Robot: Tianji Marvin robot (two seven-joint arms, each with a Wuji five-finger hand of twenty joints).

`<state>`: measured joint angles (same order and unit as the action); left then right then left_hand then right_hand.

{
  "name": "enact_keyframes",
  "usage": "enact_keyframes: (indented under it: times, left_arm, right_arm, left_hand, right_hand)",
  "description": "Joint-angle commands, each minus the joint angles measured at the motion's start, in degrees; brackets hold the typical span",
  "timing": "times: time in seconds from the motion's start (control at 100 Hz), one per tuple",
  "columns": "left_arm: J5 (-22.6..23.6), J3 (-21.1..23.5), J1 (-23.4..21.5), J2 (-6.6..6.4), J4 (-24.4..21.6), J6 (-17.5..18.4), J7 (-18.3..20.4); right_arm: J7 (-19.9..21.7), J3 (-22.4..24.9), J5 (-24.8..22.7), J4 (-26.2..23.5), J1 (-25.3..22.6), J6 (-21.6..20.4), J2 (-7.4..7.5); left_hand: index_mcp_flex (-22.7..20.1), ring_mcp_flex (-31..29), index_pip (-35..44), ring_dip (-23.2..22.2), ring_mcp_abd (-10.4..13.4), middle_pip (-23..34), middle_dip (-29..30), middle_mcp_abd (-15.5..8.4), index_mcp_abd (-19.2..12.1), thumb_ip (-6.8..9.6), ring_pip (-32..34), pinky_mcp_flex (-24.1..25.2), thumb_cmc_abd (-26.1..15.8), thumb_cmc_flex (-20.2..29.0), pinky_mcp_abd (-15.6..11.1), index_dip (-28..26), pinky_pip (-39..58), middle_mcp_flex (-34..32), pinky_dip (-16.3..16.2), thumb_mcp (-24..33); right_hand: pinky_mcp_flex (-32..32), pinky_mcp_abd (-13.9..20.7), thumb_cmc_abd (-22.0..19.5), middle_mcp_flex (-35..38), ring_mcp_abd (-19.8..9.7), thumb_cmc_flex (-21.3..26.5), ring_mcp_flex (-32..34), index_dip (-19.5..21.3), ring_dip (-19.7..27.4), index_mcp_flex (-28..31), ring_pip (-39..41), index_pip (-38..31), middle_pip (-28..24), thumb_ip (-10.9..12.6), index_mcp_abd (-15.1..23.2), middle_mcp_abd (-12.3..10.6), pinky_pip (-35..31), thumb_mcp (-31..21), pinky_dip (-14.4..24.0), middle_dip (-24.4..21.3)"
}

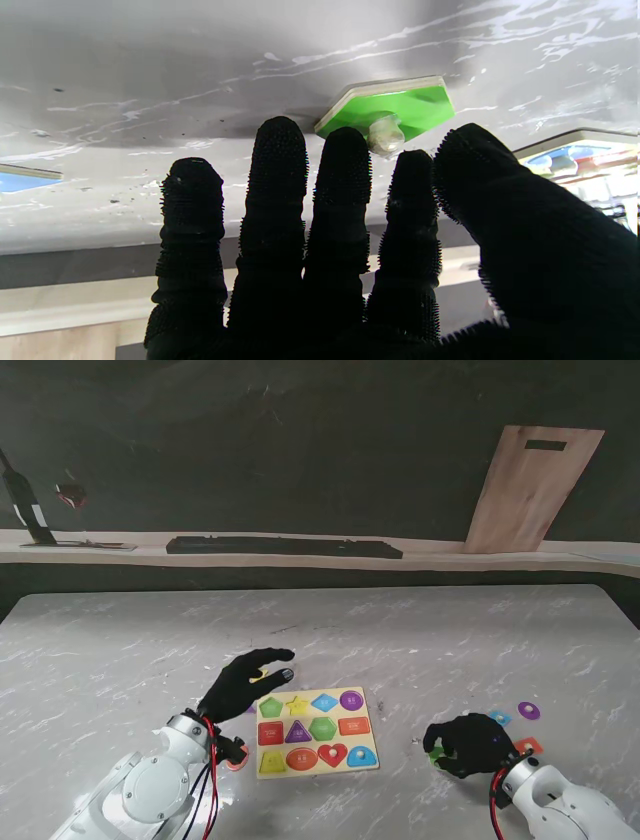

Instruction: Fit puzzle pieces into a puzzle board

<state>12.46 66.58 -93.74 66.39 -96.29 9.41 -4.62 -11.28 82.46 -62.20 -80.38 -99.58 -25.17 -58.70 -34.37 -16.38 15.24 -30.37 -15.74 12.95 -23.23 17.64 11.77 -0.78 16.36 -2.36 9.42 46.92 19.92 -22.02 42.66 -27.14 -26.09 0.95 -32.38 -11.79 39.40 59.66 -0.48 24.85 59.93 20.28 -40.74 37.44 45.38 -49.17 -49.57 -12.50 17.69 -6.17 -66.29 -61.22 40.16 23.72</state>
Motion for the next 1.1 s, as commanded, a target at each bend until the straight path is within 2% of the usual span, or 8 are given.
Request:
enact_keyframes:
  times: [0.0,0.17,0.31,0.45,0.53,0.68,0.87,1.09]
  left_arm:
    - [-0.05,0.06,-0.24,0.02,-0.31,-0.13,0.02]
    - [0.01,0.07,-0.25,0.02,-0.31,-0.14,0.02]
    - [0.01,0.09,-0.25,0.00,-0.32,-0.22,0.07]
    - [0.10,0.11,-0.26,0.00,-0.31,-0.19,0.06]
    - [0.12,0.12,-0.28,-0.01,-0.32,-0.21,0.07]
    - [0.09,0.11,-0.27,-0.02,-0.30,-0.25,0.14]
    - [0.08,0.08,-0.24,-0.03,-0.25,-0.22,0.17]
    - [0.08,0.07,-0.23,-0.03,-0.23,-0.20,0.19]
  right_arm:
    - [-0.49,-0.12,-0.33,0.54,-0.68,-0.10,-0.47]
    - [-2.29,-0.02,-0.85,0.91,-0.79,1.22,-0.57]
    - [-3.37,-0.17,-1.10,1.24,-0.79,2.38,-0.65]
    - [-5.07,-0.38,-2.27,1.27,-0.87,3.79,-0.62]
    - [-5.63,-0.38,-2.58,1.26,-0.93,4.25,-0.63]
    - [-6.84,-0.35,-3.78,1.45,-0.93,4.45,-0.47]
    - [-7.17,-0.02,-5.21,1.40,-1.08,4.18,-0.17]
    - [-7.20,0.60,-6.33,1.08,-1.56,3.84,0.07]
  left_hand:
    - [-0.87,-1.43,-0.71,-0.27,1.06,-0.50,0.57,-0.92,-1.63,-0.67,-1.08,0.68,-1.50,0.44,0.43,0.29,0.09,-0.06,-0.68,-1.66]
    - [-0.88,-1.54,-0.67,-0.27,1.04,-0.48,0.56,-0.93,-1.61,-0.68,-1.05,0.65,-1.49,0.45,0.42,0.26,0.07,-0.11,-0.68,-1.66]
    - [-0.94,-1.51,-0.64,-0.28,1.04,-0.47,0.56,-0.95,-1.59,-0.68,-1.05,0.65,-1.45,0.46,0.43,0.25,0.08,-0.14,-0.69,-1.66]
    - [-0.91,-1.51,-0.64,-0.29,1.07,-0.47,0.55,-0.98,-1.57,-0.68,-1.04,0.68,-1.49,0.40,0.53,0.25,0.07,-0.14,-0.69,-1.68]
    - [-0.93,-1.49,-0.64,-0.28,0.98,-0.47,0.55,-0.83,-1.60,-0.68,-1.06,0.65,-1.48,0.44,0.43,0.25,0.09,-0.14,-0.70,-1.66]
    - [-0.93,-1.53,-0.66,-0.30,1.01,-0.48,0.56,-0.94,-1.64,-0.68,-1.03,0.64,-1.56,0.41,0.45,0.26,0.10,-0.19,-0.70,-1.67]
    - [-0.94,-1.47,-0.71,-0.29,0.97,-0.51,0.57,-0.90,-1.56,-0.69,-1.05,0.64,-1.57,0.40,0.48,0.29,0.11,-0.16,-0.69,-1.69]
    - [-0.95,-1.45,-0.74,-0.28,1.02,-0.52,0.58,-0.85,-1.54,-0.69,-1.06,0.66,-1.61,0.38,0.44,0.30,0.11,-0.08,-0.69,-1.69]
  right_hand:
    - [0.47,-0.76,-1.52,-2.31,0.72,-2.43,-1.42,1.01,-1.08,-1.43,2.18,1.32,2.15,1.40,-1.35,1.67,-1.93,0.89,1.21,-1.42]
    - [0.42,-1.54,-4.49,-2.72,1.49,-7.05,-1.59,2.91,-1.95,0.04,4.91,1.84,-0.29,3.48,-3.79,2.59,-3.36,2.90,1.71,-0.29]
    - [0.32,-1.85,-6.06,-3.16,1.96,-9.34,-1.49,6.82,-2.28,0.04,6.63,0.78,-2.09,5.50,-4.36,2.73,-4.31,4.66,1.72,0.36]
    - [0.09,-1.92,-7.77,-3.47,1.97,-11.34,-1.47,10.24,-2.40,0.25,7.42,-0.51,-3.14,6.55,-4.43,2.52,-4.89,6.42,1.50,0.70]
    - [0.05,-2.00,-7.68,-3.67,2.26,-11.29,-1.56,11.41,-2.57,0.49,7.92,-1.69,-3.61,6.13,-4.14,2.64,-5.18,7.19,1.50,0.88]
    - [-0.29,-2.14,-4.91,-3.69,2.26,-10.80,-1.46,12.67,-2.90,1.38,8.75,-3.71,-4.49,5.67,-3.69,2.43,-5.43,6.56,1.40,1.22]
    - [-0.67,-2.12,2.14,-3.80,1.84,-8.33,-1.38,12.28,-3.33,1.62,9.32,-5.23,-5.24,4.34,-3.52,2.09,-5.47,1.93,1.12,1.44]
    - [-0.41,-1.87,6.23,-5.60,0.82,-6.52,-2.34,13.64,-4.00,0.34,9.44,-4.79,-5.91,6.46,-4.28,1.52,-5.02,-1.80,0.88,1.83]
